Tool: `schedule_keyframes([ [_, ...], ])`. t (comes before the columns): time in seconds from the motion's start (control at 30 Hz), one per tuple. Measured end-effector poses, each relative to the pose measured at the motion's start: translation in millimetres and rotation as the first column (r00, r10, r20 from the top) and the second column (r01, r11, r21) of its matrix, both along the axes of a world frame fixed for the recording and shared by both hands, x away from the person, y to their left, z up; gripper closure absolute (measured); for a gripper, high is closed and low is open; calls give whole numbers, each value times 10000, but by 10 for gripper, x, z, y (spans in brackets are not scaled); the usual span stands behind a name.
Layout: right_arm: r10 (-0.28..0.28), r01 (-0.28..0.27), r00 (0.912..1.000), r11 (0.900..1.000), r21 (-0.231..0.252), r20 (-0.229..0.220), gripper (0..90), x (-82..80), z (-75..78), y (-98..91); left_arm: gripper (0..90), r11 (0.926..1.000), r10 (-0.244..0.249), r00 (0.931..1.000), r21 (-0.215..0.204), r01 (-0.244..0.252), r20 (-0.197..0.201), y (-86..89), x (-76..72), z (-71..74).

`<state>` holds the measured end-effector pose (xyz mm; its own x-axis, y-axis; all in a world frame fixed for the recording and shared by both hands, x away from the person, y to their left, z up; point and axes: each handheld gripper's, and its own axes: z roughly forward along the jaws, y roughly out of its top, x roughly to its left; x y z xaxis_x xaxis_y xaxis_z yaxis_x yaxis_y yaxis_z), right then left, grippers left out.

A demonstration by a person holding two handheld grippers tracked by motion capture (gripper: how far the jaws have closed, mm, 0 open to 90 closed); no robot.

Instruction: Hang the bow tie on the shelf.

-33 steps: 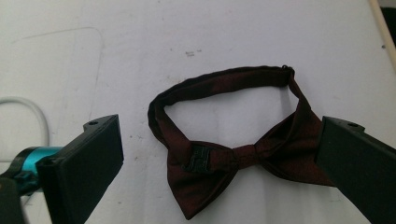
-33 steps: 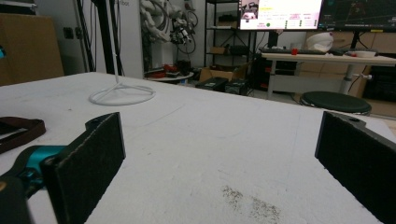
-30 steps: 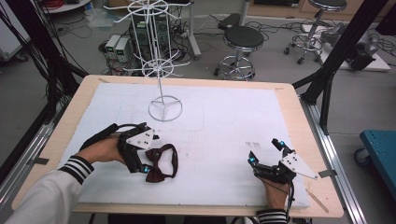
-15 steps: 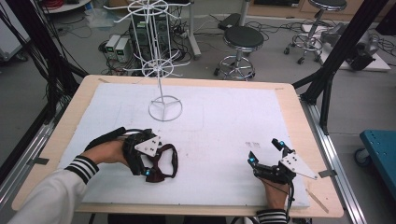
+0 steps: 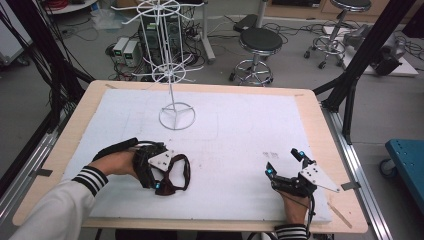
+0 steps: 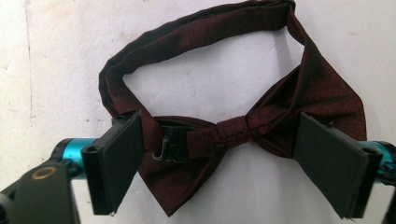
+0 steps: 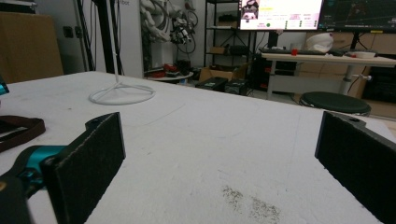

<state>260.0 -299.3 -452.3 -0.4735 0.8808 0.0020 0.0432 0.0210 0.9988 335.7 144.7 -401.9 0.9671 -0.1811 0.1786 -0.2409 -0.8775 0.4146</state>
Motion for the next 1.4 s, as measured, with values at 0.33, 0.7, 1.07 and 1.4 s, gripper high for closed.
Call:
schedule_keyframes([
  [0.33,-10,10,10000,10000,1,37,9,3,0,-3,244,9999,-148,9995,-11,149,289,2,-14,150],
  [0.7,-24,24,10000,10000,51,44,9,2,0,-7,275,9963,-429,9989,760,413,196,-73,-8,51],
  [1.07,-28,28,10000,10000,61,49,9,2,-1,-8,420,9922,-813,9965,935,828,-195,-91,-14,13],
  [1.4,-31,31,10000,10000,93,34,9,-1,-2,-9,408,9948,-474,9970,875,526,-606,-71,39,-1],
])
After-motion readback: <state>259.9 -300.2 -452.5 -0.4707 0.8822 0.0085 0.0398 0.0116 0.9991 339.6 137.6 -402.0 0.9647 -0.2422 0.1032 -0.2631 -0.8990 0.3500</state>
